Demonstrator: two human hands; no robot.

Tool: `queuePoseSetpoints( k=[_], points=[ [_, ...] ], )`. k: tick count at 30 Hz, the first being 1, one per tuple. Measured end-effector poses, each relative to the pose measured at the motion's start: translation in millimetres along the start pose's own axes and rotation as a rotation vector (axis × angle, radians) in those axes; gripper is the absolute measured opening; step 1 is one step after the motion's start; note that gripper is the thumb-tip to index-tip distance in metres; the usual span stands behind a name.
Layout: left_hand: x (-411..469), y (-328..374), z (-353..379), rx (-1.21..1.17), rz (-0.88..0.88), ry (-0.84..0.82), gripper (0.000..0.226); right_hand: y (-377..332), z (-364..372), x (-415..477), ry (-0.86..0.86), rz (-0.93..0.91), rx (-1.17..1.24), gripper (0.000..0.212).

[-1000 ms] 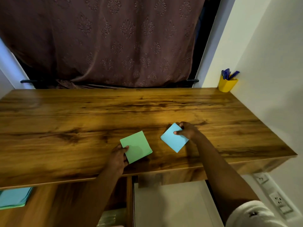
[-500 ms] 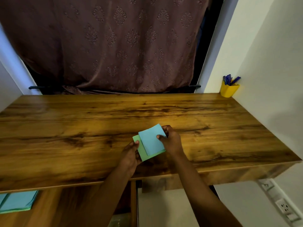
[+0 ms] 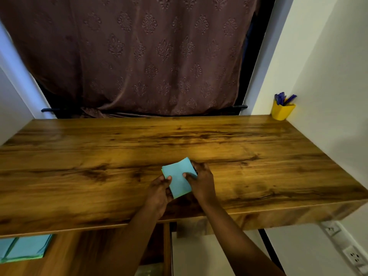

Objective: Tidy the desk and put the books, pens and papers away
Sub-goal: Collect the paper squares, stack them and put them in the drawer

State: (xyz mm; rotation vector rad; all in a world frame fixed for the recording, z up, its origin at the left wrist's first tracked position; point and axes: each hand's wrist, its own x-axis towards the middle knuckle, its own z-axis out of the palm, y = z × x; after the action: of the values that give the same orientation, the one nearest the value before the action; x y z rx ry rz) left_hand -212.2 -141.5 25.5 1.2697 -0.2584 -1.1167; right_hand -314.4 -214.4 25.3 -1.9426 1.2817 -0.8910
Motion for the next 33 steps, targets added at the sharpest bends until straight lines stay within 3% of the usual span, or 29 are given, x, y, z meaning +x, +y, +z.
queuePoseSetpoints(
  k=[4,7,10,12,15,17,26,29,33],
  points=[
    [2.2,3.4,-4.0,0.007,0.014,-0.003,0.017,7.1,-9.6,12.5,-0.116,0.031,-0.076,0.051],
    [2.7,7.9,-5.8,0.086,0.051,-0.019,0.019,10.2,-17.5,20.7,-0.199,0.18,0.113,0.039],
    [6.8,13.9,-13.4,0.305,0.176,-0.041,0.024,9.8,-23.9,27.2,-0.165,0.133,0.239,0.019],
    [12.1,19.2,-22.0,0.493,0.324,-0.053,0.026,8.9,-27.3,29.3,-0.151,0.065,0.285,0.018],
    [20.7,16.1,-36.9,0.802,0.496,0.022,0.026,19.2,-19.2,26.5,-0.148,0.013,0.205,0.01],
    [23.0,6.9,-43.7,0.912,0.462,0.045,0.03,27.6,-8.9,20.4,-0.175,0.01,0.11,0.013],
    [21.9,-6.6,-63.8,0.95,0.446,0.061,0.033,31.5,11.5,2.2,-0.125,0.064,0.176,0.014],
    [10.5,4.4,-73.3,0.78,0.464,0.092,0.03,13.6,17.3,-3.9,-0.107,0.109,0.296,0.018],
    [-23.1,23.0,-118.3,0.588,0.508,0.158,0.028,-26.2,36.2,-31.2,-0.251,0.169,0.454,0.016]
  ],
)
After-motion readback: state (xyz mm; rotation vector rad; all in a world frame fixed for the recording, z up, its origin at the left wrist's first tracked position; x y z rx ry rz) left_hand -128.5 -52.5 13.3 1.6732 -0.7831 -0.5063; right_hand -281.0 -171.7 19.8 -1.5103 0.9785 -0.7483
